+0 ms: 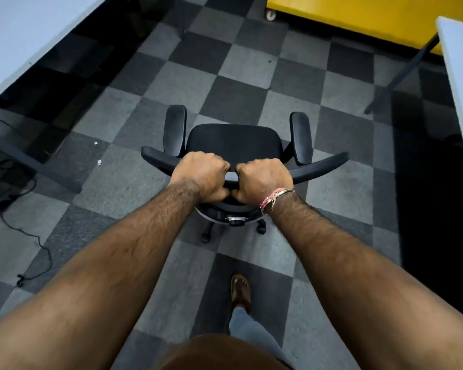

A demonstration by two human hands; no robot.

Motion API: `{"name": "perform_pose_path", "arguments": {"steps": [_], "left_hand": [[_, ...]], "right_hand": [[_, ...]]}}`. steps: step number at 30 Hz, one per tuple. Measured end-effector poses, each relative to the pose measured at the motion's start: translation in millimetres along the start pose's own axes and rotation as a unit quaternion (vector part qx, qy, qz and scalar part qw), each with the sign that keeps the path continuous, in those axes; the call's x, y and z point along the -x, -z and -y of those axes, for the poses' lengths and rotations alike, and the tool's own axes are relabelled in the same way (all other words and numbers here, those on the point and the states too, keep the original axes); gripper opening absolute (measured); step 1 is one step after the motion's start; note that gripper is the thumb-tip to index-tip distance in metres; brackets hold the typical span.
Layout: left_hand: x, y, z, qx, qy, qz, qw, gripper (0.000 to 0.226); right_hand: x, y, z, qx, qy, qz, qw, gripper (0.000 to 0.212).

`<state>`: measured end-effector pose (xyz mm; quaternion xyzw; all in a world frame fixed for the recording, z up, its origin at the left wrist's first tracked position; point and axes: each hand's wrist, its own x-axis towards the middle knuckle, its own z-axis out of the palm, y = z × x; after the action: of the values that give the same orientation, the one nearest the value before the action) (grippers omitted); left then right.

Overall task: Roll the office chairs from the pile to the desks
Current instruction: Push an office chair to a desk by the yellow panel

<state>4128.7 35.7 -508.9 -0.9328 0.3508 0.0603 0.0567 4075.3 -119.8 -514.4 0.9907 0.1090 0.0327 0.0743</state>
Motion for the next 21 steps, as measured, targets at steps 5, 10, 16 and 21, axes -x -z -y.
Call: {"name": "perform_pose_path", "arguments": {"steps": [5,10,16,21], "left_hand": [[-76,10,5,0.010,0.031,0.013,0.999,0.025],[-145,17,19,0.008,0.040,0.004,0.999,0.028],[-248,32,53,0.016,0.033,0.000,0.999,0.029],[-333,40,95,0.006,0.022,-0.015,1.000,0.030]], "right_hand": [[-57,-16,-62,-0.007,0.021,-0.016,1.000,0.033],[-112,-30,-112,-0.021,0.028,-0.028,0.999,0.034],[-203,-45,-177,0.021,0.042,-0.024,0.999,0.033],[-286,-49,-220,0.032,0.040,0.008,0.999,0.031]]}}
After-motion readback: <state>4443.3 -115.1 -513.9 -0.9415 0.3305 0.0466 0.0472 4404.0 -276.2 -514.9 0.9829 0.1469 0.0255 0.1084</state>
